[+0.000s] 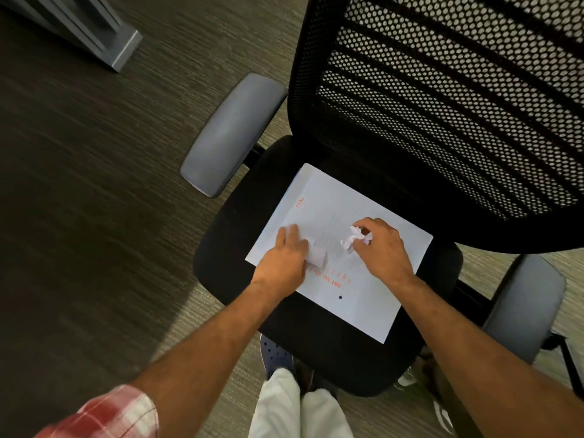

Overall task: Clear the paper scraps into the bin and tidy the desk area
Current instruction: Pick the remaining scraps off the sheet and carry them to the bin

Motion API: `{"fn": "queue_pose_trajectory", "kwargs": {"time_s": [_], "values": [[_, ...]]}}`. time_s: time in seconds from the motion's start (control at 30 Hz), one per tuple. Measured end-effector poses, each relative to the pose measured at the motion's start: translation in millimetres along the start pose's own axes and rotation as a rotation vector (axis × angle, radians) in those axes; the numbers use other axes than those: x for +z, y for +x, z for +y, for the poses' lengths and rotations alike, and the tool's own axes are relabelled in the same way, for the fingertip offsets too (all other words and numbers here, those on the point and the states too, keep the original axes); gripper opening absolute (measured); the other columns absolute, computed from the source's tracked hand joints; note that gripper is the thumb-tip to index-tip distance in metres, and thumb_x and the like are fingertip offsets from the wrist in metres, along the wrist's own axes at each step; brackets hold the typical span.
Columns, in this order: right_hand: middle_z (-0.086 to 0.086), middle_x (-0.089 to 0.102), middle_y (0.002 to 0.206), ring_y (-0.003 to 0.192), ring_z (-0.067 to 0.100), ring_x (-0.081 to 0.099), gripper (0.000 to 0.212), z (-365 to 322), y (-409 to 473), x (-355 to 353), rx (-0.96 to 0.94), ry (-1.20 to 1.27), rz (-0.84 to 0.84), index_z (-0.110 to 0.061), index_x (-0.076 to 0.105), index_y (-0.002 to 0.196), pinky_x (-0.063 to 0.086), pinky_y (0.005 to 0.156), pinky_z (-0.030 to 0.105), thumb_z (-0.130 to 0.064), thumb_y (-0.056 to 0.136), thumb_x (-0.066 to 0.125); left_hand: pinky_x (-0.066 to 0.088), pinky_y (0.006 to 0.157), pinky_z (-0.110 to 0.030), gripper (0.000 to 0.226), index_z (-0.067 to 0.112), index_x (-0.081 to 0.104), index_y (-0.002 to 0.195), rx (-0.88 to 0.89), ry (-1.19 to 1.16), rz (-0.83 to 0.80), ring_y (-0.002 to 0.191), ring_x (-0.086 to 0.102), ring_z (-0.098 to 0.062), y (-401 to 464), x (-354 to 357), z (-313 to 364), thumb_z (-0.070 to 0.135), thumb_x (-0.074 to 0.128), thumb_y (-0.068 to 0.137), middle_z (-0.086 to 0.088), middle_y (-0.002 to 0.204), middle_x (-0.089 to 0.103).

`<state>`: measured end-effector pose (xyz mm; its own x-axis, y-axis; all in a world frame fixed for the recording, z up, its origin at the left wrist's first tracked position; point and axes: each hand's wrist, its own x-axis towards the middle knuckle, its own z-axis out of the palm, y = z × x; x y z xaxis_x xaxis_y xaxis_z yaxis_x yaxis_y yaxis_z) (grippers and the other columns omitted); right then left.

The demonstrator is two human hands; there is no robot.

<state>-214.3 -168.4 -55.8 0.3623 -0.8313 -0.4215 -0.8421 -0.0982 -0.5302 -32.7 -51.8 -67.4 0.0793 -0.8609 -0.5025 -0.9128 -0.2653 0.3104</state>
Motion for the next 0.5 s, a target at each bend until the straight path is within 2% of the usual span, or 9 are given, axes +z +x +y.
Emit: {"fn": "queue_pose_trajectory", "kwargs": {"time_s": [0.1, 0.3, 0.43, 0.5], "values": [[0.009, 0.064, 0.113, 0.098, 0.023, 0.065, 0.026, 9.2, -6.5, -0.9, 0.027, -0.022, -0.019, -0.017, 0.063, 0.113, 0.055, 0.081, 0.031, -0.009, 0.089, 0.069, 0.061, 0.081, -0.043, 0.044, 0.011, 0.040, 0.131, 0.011, -0.011, -0.015, 0.146, 0.019, -0.040, -3.4, 4.3, 2.9, 0.034, 0.047, 0.094, -0.013, 0.159, 0.010], [0.009, 0.064, 0.118, 0.104, 0.024, 0.065, 0.029, 17.2, -17.3, 0.4, 0.073, -0.028, -0.045, -0.015, 0.063, 0.117, 0.049, 0.083, 0.025, -0.012, 0.090, 0.070, 0.053, 0.095, -0.045, 0.069, 0.013, 0.021, 0.147, 0.045, 0.062, -0.093, 0.150, -0.003, -0.043, -6.8, 9.9, 1.0, 0.054, 0.042, 0.095, -0.015, 0.164, -0.005], [0.010, 0.064, 0.121, 0.107, 0.025, 0.065, 0.030, 18.6, -20.0, -3.4, 0.100, -0.024, -0.047, -0.013, 0.062, 0.119, 0.050, 0.086, 0.027, -0.010, 0.090, 0.069, 0.056, 0.094, -0.049, 0.053, 0.011, 0.028, 0.146, 0.024, -0.008, -0.064, 0.151, 0.001, -0.041, -6.5, 5.7, 3.4, 0.042, 0.030, 0.103, -0.015, 0.164, 0.000], [0.011, 0.064, 0.122, 0.108, 0.026, 0.065, 0.031, 18.7, -20.5, -6.8, 0.099, -0.017, -0.045, -0.011, 0.062, 0.120, 0.050, 0.087, 0.027, -0.009, 0.090, 0.069, 0.053, 0.097, -0.051, 0.052, 0.013, 0.030, 0.146, 0.016, -0.075, -0.056, 0.152, -0.001, -0.037, -8.0, 2.5, 1.7, 0.042, 0.030, 0.103, -0.012, 0.164, 0.000]]}}
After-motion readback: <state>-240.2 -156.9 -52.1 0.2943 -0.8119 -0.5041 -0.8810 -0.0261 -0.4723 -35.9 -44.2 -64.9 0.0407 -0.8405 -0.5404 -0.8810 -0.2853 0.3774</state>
